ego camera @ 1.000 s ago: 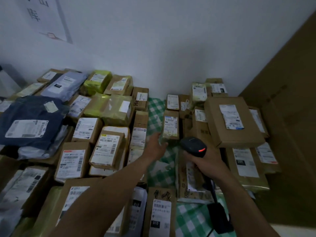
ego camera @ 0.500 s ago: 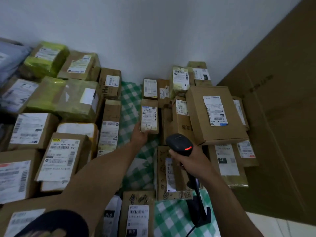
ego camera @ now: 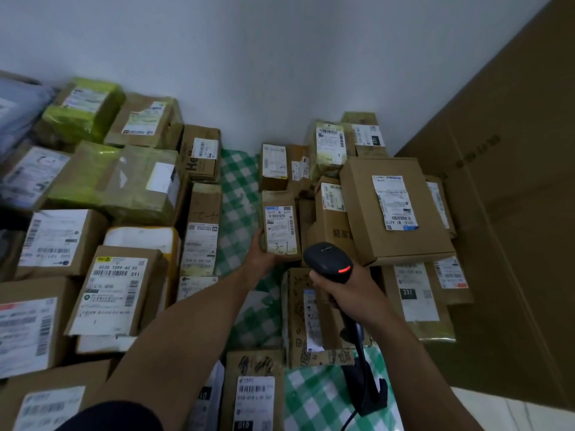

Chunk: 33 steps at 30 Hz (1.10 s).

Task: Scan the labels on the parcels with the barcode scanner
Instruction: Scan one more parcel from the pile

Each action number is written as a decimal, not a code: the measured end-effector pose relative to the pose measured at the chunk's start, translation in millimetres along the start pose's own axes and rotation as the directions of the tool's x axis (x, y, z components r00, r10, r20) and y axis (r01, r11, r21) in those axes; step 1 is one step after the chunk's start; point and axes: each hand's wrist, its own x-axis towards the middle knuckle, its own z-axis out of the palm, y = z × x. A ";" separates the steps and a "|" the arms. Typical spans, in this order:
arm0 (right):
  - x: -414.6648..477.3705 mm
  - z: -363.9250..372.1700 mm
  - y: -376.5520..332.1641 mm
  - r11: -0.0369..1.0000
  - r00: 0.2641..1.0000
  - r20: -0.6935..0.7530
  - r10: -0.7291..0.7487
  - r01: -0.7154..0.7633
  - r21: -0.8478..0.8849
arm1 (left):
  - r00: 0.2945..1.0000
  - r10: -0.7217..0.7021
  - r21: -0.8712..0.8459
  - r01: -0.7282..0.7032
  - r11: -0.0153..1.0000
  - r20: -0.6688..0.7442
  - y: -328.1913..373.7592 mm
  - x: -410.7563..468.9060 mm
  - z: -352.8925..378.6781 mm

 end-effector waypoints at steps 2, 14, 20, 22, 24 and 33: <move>-0.2 0.3 0.8 1.000 1.000 0.002 -0.009 0.009 0.000 | 1.000 -0.015 -0.030 0.016 0.999 0.025 -2.5 -2.3 -0.2; 3.5 -0.8 5.8 1.000 1.000 0.008 -0.025 0.025 0.001 | 0.984 0.138 0.153 -0.121 0.981 -0.110 12.6 -20.9 5.2; -1.1 -1.8 8.8 0.998 0.999 -0.010 -0.037 0.037 0.053 | 0.957 0.214 0.134 -0.191 0.972 -0.194 38.0 -72.3 -0.7; -4.8 -1.2 7.7 0.996 0.997 -0.018 -0.069 0.070 0.060 | 0.948 0.243 0.096 -0.227 0.969 -0.205 43.1 -99.6 -5.1; -11.8 0.6 4.5 0.988 0.994 -0.018 -0.112 0.113 0.103 | 0.945 0.267 0.080 -0.256 0.963 -0.190 44.3 -126.7 -8.9; -67.7 17.6 -0.9 0.937 0.946 -0.030 -0.322 0.323 0.132 | 0.941 0.338 0.097 -0.337 0.937 0.005 36.0 -203.0 -4.7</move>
